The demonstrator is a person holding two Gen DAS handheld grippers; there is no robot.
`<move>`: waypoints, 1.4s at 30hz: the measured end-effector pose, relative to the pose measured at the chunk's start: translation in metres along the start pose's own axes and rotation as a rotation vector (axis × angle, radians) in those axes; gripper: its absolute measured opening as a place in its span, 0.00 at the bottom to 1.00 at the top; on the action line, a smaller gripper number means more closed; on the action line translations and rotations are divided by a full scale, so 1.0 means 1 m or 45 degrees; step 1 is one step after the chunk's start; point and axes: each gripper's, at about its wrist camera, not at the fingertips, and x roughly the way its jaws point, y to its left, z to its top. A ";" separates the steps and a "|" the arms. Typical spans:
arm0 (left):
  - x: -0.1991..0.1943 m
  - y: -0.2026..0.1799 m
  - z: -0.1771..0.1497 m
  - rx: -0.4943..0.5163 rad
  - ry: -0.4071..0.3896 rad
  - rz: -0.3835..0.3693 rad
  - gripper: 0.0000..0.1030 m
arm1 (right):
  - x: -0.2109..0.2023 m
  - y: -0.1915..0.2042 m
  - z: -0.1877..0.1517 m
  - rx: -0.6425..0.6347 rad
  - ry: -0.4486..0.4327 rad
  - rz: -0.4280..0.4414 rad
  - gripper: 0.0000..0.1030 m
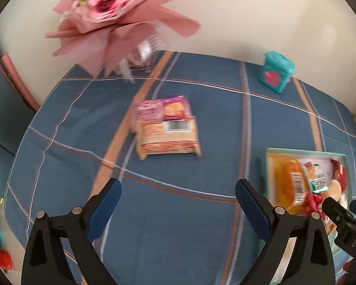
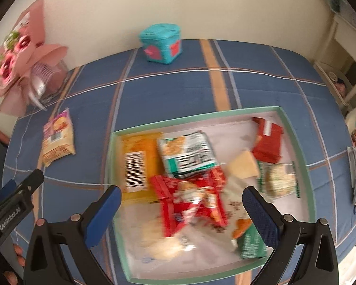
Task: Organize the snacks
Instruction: 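Move left tool to pink Swiss roll while right tool moves to beige bread packet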
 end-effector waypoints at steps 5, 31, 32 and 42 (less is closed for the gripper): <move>-0.001 0.034 0.001 -0.082 -0.003 0.049 0.94 | 0.001 0.033 -0.003 -0.070 0.002 0.046 1.00; 0.010 0.098 0.013 -0.273 -0.025 -0.001 0.94 | 0.014 0.116 -0.007 -0.223 -0.022 0.116 1.00; 0.011 0.100 0.016 -0.278 -0.032 -0.011 0.94 | 0.014 0.120 -0.005 -0.227 -0.029 0.123 1.00; 0.030 0.114 0.035 -0.315 -0.069 -0.067 0.94 | 0.020 0.158 0.007 -0.302 -0.106 0.197 1.00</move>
